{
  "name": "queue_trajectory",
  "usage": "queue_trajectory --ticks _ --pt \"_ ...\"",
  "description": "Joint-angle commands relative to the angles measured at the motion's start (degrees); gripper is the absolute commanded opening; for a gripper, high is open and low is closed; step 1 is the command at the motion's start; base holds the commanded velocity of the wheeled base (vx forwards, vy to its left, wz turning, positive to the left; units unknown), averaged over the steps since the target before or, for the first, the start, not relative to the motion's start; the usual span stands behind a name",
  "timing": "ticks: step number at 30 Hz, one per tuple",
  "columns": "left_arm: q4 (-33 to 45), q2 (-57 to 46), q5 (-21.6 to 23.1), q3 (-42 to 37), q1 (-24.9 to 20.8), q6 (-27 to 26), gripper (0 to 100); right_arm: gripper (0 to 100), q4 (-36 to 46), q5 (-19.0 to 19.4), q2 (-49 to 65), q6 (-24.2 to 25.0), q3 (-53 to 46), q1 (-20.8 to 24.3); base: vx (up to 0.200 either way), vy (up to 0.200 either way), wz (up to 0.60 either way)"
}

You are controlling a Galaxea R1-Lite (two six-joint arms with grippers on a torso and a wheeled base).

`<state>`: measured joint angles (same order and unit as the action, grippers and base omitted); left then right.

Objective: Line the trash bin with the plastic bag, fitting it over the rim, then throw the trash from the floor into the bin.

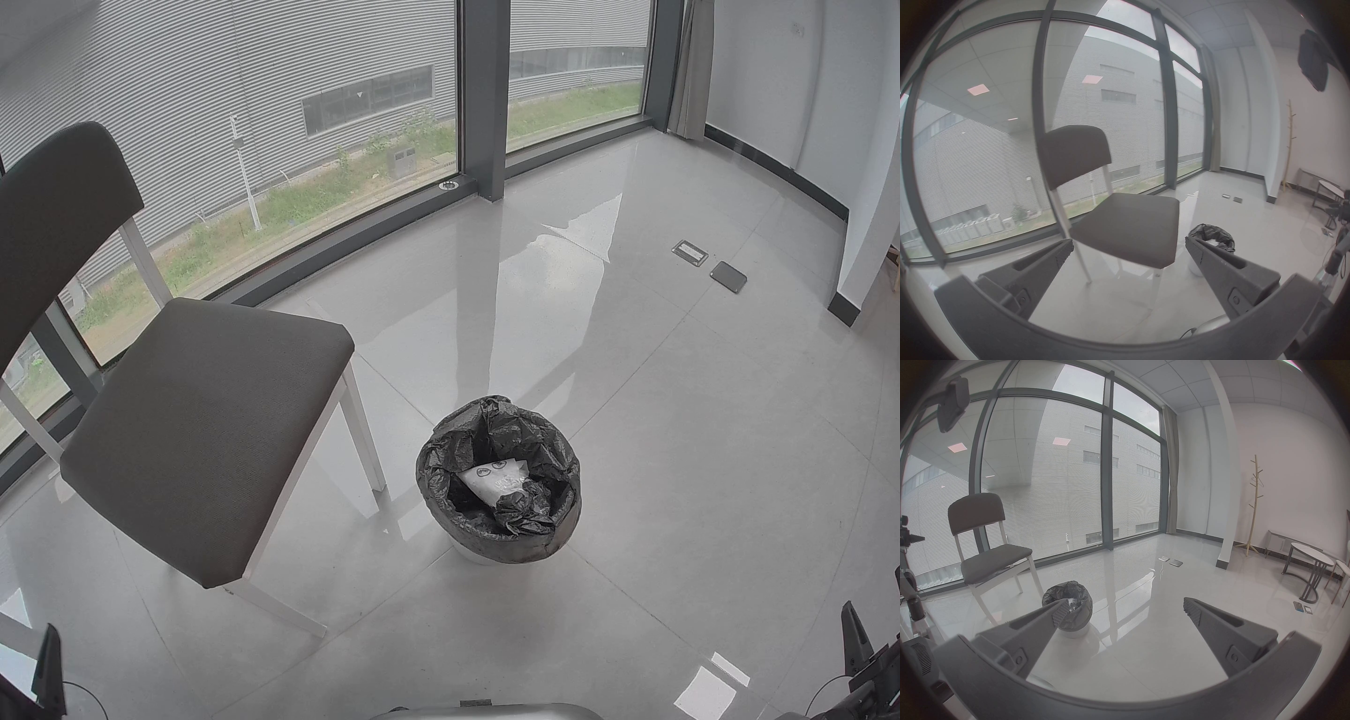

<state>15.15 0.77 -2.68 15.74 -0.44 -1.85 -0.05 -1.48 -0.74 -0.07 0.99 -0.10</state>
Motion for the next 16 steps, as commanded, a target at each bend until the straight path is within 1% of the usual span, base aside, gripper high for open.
queue_trajectory --ticks 1,5,8,16 --pt "-11.81 -0.15 6.20 -14.42 0.35 0.27 100 100 -0.04 0.24 0.74 0.07 -0.99 0.01 0.000 0.000 0.00" --pt "-13.48 -0.59 4.53 -15.12 0.26 0.10 100 100 -0.04 0.24 0.74 0.16 -0.99 0.01 0.000 0.000 0.00" --pt "-15.15 -0.68 4.53 -15.65 0.26 0.53 100 100 -0.04 0.24 0.74 0.16 -0.99 0.01 0.000 0.000 0.00" --pt "-15.24 -0.68 4.53 -15.65 0.26 0.80 100 100 -0.04 -0.11 0.74 0.16 -0.99 0.01 0.000 0.000 0.00"
